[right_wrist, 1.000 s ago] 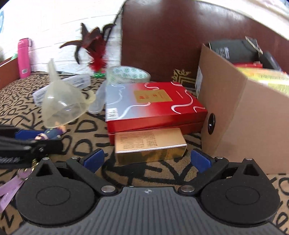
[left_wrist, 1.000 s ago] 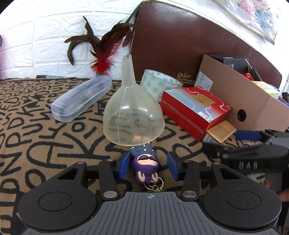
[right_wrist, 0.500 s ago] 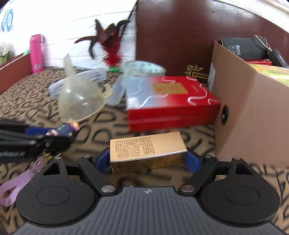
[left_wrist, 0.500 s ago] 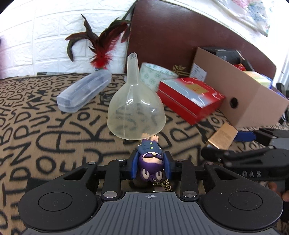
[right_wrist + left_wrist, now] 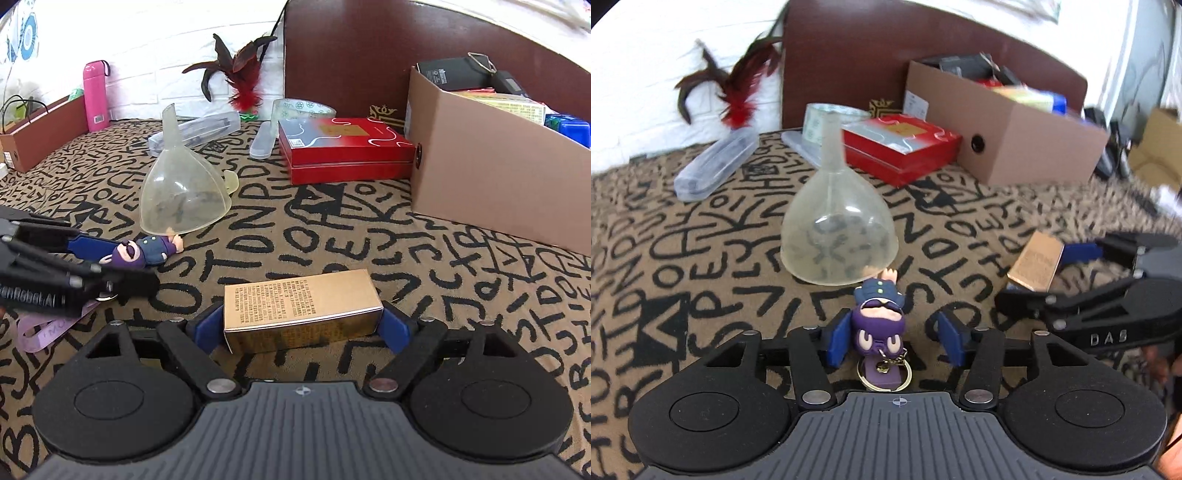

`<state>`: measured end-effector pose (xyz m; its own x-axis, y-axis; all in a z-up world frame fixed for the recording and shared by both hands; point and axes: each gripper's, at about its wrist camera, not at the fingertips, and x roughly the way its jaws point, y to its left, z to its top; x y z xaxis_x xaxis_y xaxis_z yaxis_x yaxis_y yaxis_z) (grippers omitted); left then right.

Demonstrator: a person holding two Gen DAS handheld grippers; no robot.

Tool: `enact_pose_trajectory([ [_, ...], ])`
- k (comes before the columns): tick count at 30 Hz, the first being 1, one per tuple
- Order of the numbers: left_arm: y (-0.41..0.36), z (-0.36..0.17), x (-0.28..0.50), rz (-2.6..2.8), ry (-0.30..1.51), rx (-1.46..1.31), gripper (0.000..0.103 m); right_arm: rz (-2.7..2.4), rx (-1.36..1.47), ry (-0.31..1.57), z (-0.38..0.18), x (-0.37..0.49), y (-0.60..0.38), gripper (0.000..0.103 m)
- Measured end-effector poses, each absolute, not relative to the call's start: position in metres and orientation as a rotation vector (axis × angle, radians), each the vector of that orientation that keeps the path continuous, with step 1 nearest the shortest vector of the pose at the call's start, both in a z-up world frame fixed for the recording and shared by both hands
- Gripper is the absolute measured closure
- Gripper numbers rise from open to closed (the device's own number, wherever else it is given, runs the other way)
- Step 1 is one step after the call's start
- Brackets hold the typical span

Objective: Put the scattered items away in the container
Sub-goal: 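Lift the keychain with the left gripper while the right gripper holds the gold box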

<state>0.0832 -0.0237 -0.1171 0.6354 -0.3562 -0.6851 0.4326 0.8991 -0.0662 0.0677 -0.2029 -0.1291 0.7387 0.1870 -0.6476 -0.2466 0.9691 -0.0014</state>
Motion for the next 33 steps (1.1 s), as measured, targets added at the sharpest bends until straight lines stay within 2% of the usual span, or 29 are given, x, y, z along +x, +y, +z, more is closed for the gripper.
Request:
enact_pose_trajectory([
  [2,-0.025,-0.115,0.084,-0.46,0.766,0.135,0.072,0.23,-0.091,0.698,-0.129,0.069,-0.201,0.015],
  [5,-0.014,-0.109,0.093,-0.52,0.817,0.028,0.073,0.224,-0.079,0.697,-0.13,0.069,-0.202,0.015],
  [7,0.004,-0.104,0.101,-0.571,0.845,-0.142,0.073,0.224,-0.07,0.697,-0.13,0.067,-0.203,0.015],
  [11,0.029,-0.093,0.101,-0.629,0.805,-0.386,0.077,0.227,-0.064,0.695,-0.131,0.065,-0.206,0.015],
  [13,0.043,-0.097,0.101,-0.579,0.769,-0.512,0.068,0.228,-0.063,0.694,-0.131,0.065,-0.206,0.015],
  [14,0.048,-0.1,0.103,-0.529,0.776,-0.54,0.059,0.227,-0.064,0.694,-0.131,0.065,-0.205,0.015],
  [19,0.047,-0.119,0.104,-0.457,0.856,-0.489,0.058,0.224,-0.064,0.69,-0.132,0.064,-0.205,0.015],
  [20,0.045,-0.117,0.099,-0.469,0.84,-0.47,0.05,0.226,-0.063,0.69,-0.132,0.064,-0.205,0.015],
  [21,0.044,-0.113,0.095,-0.483,0.829,-0.452,0.038,0.228,-0.062,0.689,-0.132,0.064,-0.206,0.015],
  [23,0.041,-0.108,0.089,-0.506,0.808,-0.426,0.026,0.229,-0.063,0.689,-0.132,0.065,-0.206,0.014],
  [33,0.004,-0.115,0.079,-0.573,0.82,-0.161,0.016,0.23,-0.067,0.682,-0.134,0.065,-0.204,0.012],
])
